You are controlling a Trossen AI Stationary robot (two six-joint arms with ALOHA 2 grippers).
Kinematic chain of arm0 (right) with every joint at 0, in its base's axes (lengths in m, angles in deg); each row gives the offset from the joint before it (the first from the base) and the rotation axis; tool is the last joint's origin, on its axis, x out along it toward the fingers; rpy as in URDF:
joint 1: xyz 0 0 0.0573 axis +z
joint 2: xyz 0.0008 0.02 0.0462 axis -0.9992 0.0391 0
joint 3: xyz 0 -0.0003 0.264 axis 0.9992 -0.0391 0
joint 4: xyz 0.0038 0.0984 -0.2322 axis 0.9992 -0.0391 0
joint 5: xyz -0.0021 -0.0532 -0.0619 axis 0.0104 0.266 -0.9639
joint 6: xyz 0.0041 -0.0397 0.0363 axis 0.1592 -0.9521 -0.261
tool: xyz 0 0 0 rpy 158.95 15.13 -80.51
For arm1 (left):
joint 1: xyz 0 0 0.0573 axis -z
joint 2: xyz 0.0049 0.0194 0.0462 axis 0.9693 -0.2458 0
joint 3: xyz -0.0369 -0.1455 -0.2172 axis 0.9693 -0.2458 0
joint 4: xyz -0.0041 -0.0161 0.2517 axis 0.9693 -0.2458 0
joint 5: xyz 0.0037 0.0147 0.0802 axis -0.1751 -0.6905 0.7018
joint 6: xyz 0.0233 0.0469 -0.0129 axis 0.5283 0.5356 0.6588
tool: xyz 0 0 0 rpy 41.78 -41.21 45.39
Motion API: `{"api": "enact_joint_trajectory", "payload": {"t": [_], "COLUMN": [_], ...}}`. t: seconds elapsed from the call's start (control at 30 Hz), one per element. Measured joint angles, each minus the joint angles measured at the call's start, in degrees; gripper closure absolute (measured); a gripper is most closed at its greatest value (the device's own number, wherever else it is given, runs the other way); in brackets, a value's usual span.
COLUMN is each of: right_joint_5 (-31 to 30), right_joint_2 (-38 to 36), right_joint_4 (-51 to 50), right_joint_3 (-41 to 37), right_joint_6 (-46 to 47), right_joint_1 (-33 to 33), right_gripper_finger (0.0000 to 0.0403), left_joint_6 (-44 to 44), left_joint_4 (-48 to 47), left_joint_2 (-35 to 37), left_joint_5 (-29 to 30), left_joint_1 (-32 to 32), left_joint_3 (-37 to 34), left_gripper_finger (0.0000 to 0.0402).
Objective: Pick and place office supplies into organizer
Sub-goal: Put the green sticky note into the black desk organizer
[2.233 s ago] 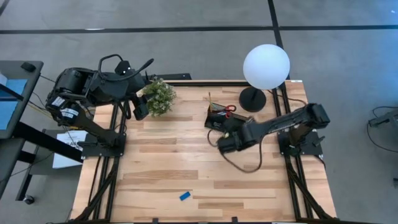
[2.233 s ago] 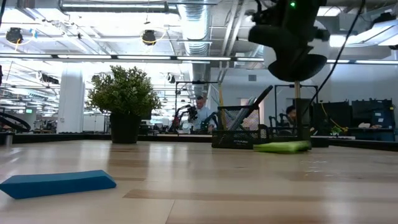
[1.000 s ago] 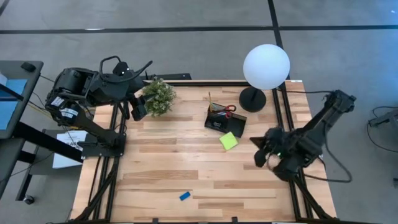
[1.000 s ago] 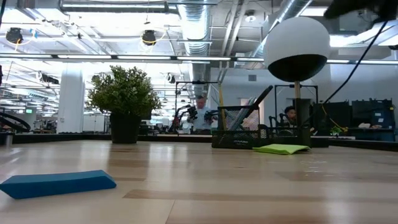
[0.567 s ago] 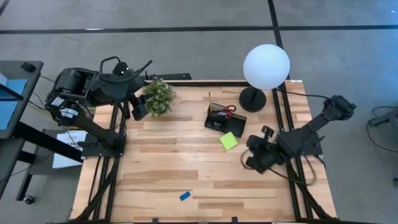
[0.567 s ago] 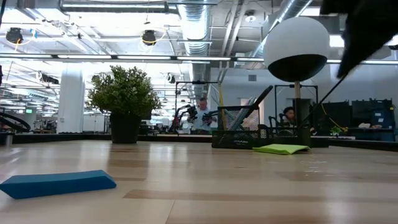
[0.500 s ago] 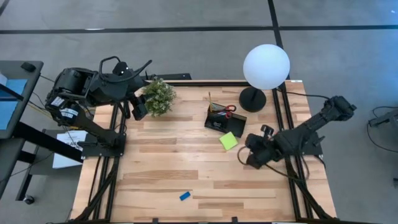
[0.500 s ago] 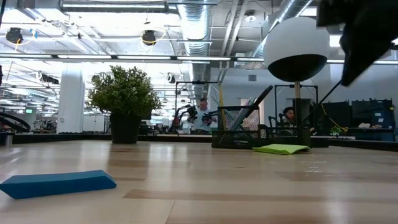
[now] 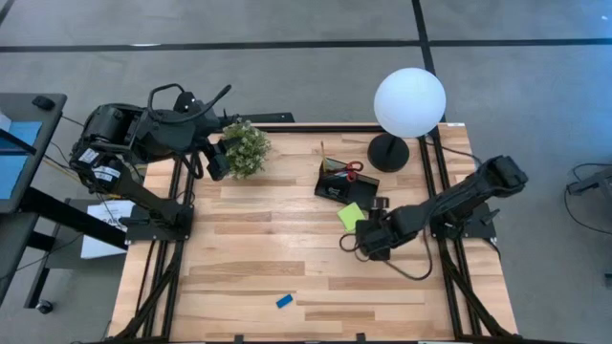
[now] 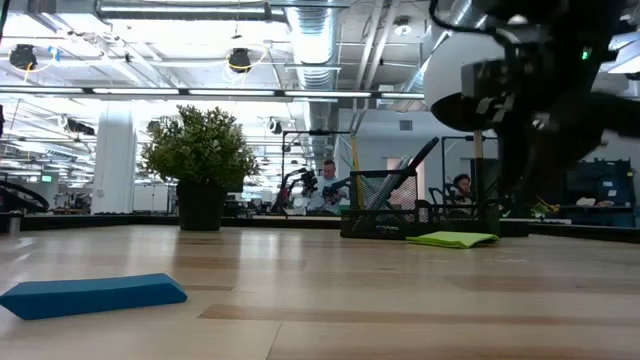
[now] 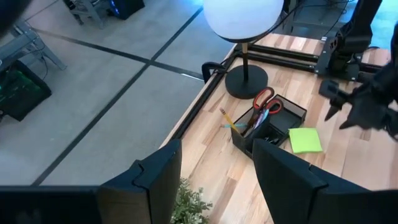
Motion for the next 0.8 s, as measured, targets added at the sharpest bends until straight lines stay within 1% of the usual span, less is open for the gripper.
{"api": "enact_joint_trajectory", "payload": {"t": [0.13, 0.23, 0.3, 0.37, 0.53, 0.57, 0.8], "right_joint_5": [-4.02, -6.83, -6.85, -8.24, -17.0, -17.92, -18.23], "right_joint_2": [5.53, 9.31, 11.75, 13.95, 18.43, 18.81, 18.89], "right_joint_4": [1.47, 2.15, 4.01, 5.37, 5.74, 5.87, 10.52], "right_joint_3": [-0.07, -0.06, -0.07, 0.18, 1.06, 1.2, 1.0], "right_joint_6": [-0.73, -0.79, -2.0, -3.75, -5.16, -5.16, -5.27], "right_joint_1": [0.66, 0.97, 0.88, 0.93, 1.37, 1.27, -0.75], "right_gripper_finger": [0.019, 0.0182, 0.0181, 0.0183, 0.0195, 0.0199, 0.0219], "left_joint_6": [0.44, 0.61, 0.68, 0.74, 0.83, 0.83, 0.9], "left_joint_4": [-0.02, -0.02, -0.01, -0.03, -0.02, -0.04, -0.04], "left_joint_2": [0.0, 0.0, 0.0, 0.0, 0.0, 0.0, 0.0], "left_joint_5": [-0.02, -0.04, -0.04, -0.04, -0.04, -0.04, -0.06], "left_joint_1": [0.0, 0.0, 0.0, 0.0, 0.0, 0.0, 0.0], "left_joint_3": [0.0, 0.0, 0.0, 0.0, 0.0, 0.0, 0.0], "left_gripper_finger": [0.0207, 0.0207, 0.0207, 0.0207, 0.0207, 0.0207, 0.0207]}}
